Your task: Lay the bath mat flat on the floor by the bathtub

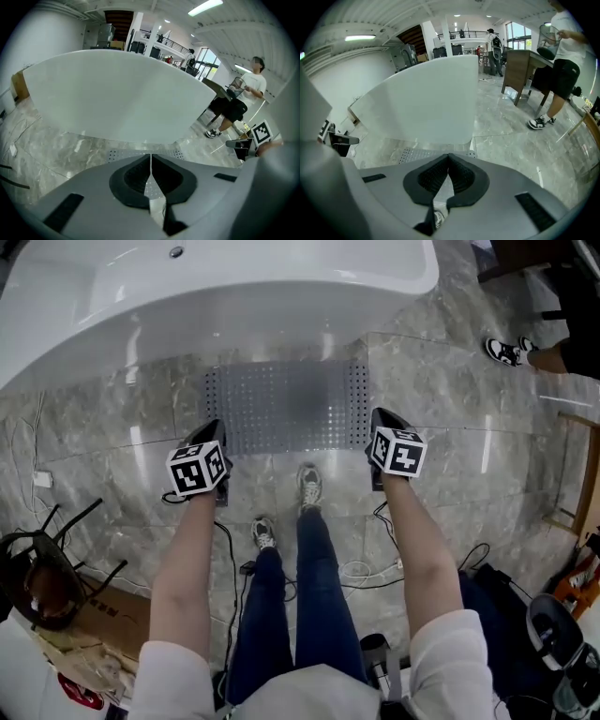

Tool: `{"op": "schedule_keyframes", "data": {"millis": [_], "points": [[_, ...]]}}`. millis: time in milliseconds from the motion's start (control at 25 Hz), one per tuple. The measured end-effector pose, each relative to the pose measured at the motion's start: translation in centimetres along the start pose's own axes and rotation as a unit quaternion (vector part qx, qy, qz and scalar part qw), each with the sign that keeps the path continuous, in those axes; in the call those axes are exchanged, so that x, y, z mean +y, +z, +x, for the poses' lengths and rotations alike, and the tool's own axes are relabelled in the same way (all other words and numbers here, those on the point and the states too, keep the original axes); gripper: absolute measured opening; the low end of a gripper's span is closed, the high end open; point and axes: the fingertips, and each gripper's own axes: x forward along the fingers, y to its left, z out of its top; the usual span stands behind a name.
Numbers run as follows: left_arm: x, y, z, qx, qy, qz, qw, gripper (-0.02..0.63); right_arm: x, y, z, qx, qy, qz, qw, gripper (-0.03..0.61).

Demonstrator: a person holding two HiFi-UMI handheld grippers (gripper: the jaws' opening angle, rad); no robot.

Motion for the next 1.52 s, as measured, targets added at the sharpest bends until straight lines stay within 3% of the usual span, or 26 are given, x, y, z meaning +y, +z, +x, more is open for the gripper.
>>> {"op": "schedule_keyframes", "data": {"millis": [280, 720, 1000, 1520], "points": [[-2.4, 2.9, -6.5, -0.023, -0.019, 0.022, 0.9993, 0.04, 1.9, 1.1, -7.0, -0.013, 0.001, 0.01, 1.0, 0.031], [-6.7, 8.8, -16.5, -0.113, -0.057, 0.048, 0.9908, 0.04, 6.0, 4.5, -17.2, -0.091, 0.033, 0.007, 0.995, 0.031], [-7.9, 12.3, -21.3, -0.161, -0.063, 0.043, 0.9839, 0.04, 7.8, 8.9, -22.1, -0.139, 0.052, -0.005, 0.989, 0.031], [-11.9, 17.6, -28.9, -0.226, -0.087, 0.081, 0.9668, 0.04, 9.3, 16.9, -30.2, -0.215, 0.072, -0.023, 0.974, 0.031]]}}
